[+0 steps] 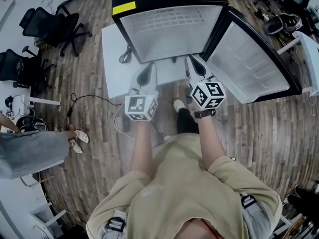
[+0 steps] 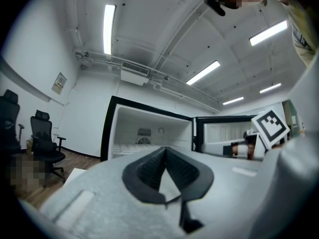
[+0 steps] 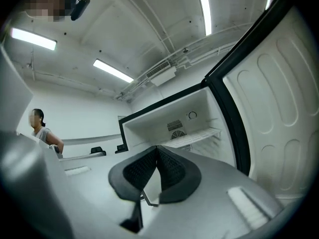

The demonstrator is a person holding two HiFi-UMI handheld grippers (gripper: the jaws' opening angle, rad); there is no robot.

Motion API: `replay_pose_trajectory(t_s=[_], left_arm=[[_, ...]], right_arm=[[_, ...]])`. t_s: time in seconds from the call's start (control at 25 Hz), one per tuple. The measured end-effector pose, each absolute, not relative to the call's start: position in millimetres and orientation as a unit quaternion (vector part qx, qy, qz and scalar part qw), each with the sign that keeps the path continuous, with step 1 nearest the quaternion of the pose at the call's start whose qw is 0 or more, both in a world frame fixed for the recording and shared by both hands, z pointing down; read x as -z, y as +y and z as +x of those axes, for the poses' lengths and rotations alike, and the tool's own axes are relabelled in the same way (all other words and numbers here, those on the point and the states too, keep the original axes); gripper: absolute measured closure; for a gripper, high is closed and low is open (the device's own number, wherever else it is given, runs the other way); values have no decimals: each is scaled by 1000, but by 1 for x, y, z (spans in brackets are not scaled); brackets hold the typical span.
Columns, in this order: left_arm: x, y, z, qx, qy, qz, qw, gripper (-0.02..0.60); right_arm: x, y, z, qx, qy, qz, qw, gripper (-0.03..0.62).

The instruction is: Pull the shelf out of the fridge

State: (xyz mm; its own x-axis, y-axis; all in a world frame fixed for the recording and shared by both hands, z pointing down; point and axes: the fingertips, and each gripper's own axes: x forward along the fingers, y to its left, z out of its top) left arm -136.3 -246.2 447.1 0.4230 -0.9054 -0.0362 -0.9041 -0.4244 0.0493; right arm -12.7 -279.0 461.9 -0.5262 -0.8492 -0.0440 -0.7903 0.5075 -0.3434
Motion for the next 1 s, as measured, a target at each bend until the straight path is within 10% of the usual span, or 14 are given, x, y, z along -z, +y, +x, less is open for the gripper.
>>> replay_pose_trajectory(t_s=[1.0], left_arm=[[-452, -343, -134, 8, -559, 829, -12, 584]], right_arm=[[-499, -398, -35, 283, 851, -403, 182, 400]])
